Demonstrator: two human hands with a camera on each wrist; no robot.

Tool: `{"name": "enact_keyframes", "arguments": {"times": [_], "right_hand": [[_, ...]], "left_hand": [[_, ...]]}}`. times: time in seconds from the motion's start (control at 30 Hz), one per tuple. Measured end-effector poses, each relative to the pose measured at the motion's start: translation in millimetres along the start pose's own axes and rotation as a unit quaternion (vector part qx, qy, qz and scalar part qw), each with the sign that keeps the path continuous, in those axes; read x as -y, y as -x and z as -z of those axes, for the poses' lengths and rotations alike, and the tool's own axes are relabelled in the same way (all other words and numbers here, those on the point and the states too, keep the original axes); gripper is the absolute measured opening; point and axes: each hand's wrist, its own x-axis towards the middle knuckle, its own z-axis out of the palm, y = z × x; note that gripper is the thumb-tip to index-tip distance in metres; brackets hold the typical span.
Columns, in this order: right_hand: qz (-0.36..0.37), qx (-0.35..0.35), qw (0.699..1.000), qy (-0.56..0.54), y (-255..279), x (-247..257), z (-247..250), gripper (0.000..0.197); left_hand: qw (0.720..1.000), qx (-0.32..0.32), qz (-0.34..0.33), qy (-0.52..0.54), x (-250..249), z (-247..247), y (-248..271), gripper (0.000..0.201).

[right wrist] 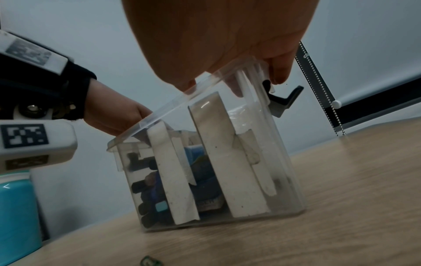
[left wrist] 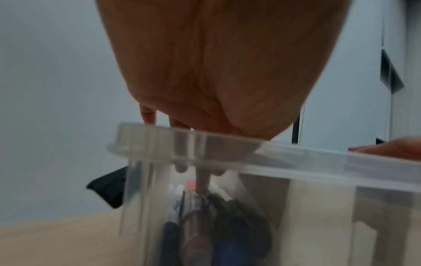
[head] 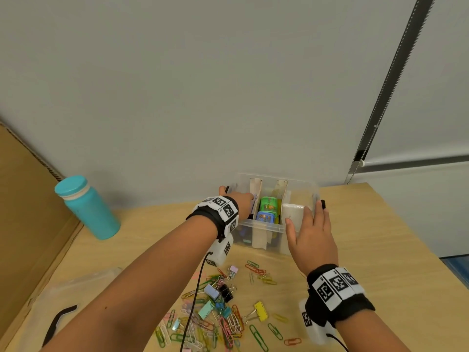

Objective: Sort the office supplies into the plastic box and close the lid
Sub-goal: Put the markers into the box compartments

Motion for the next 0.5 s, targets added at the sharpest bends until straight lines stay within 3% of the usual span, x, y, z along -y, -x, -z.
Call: {"name": "enact_keyframes", "arguments": {"times": [0.1,0.17,0.3,0.4,0.5], "right_hand": [[0.0,-0.003,1.0,-0.001,0.1,0.2,0.7,0.068],[0.002,-0.003,1.0,0.002,0.5,0.6,1.2,0.07],[0.012,-0.011,1.0,0.014,-0.6,-1.6,0.1,0.069],[0.021,0.001,0.999,0.031,-3.5,-5.4,-2.7,0.071],[0.016,0.016,0.999,0.031,-0.5,-2.9,2.2,0.067]], "left_hand": [[0.998,0.042,-0.001,-0.04,0.8,1.0,3.3,0.041],[0.999,0.022,-0.006,-0.04,1.6,3.4,10.0,0.041],[0.987,-0.136,-0.037,0.083,8.2,16.0,46.5,0.046],[0.941,-0.262,-0.043,0.209,17.7,15.3,91.8,0.042],[0.907,-0.331,-0.031,0.258,28.6,-10.9,139.4,0.036]]}}
